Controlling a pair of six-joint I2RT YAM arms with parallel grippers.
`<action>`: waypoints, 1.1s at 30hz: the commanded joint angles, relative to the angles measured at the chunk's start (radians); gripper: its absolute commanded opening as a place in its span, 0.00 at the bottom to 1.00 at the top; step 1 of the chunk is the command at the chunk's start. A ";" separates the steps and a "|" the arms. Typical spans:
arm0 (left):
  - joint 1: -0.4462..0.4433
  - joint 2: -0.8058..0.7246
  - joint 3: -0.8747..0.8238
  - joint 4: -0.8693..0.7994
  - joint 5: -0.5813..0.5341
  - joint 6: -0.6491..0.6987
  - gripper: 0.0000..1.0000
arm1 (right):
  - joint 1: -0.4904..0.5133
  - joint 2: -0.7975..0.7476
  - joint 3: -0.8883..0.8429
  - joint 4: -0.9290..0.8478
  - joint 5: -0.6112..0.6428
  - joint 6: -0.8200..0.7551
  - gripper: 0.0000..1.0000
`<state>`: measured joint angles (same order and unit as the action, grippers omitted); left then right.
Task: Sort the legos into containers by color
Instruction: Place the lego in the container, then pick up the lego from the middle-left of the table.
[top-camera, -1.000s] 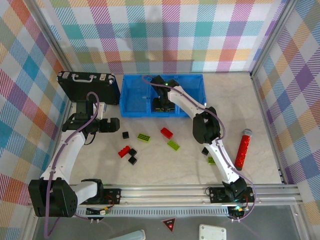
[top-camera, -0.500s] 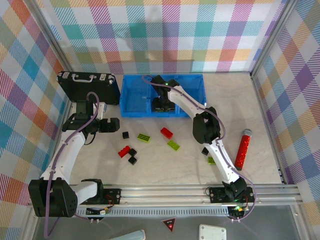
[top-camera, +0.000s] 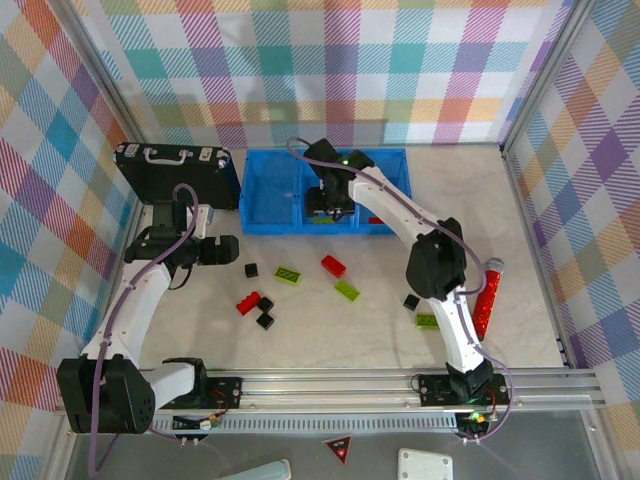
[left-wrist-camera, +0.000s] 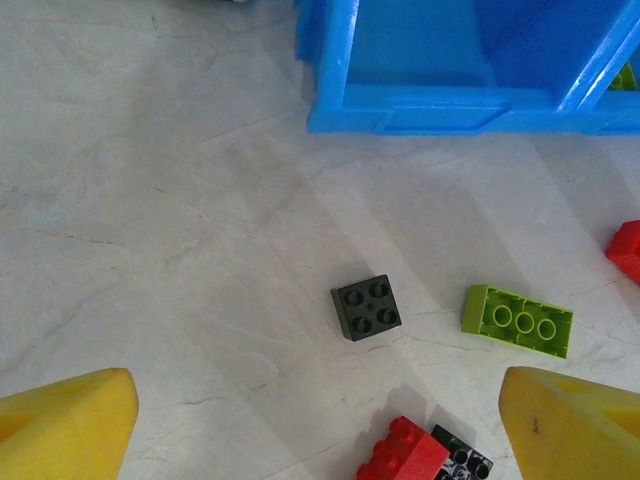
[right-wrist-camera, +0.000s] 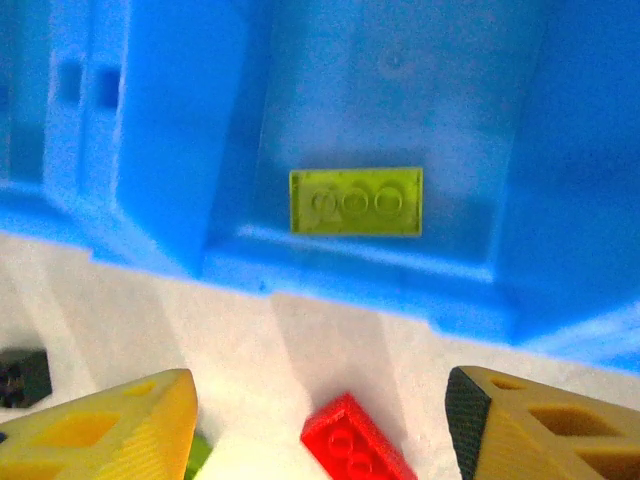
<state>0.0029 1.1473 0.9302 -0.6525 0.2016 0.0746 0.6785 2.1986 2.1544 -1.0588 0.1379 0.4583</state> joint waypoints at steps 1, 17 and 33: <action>0.014 0.015 0.007 -0.007 0.010 -0.043 0.92 | 0.013 -0.095 -0.110 0.029 -0.002 -0.005 0.68; -0.105 0.055 0.083 -0.093 -0.054 -0.143 0.89 | 0.018 -0.500 -0.659 0.166 0.027 0.032 0.67; -0.346 0.285 0.141 -0.080 -0.273 -0.280 0.85 | 0.004 -0.700 -0.947 0.181 0.071 0.074 0.67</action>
<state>-0.3408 1.4139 1.0595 -0.7071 0.0105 -0.1505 0.6872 1.5520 1.2339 -0.8818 0.1883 0.5056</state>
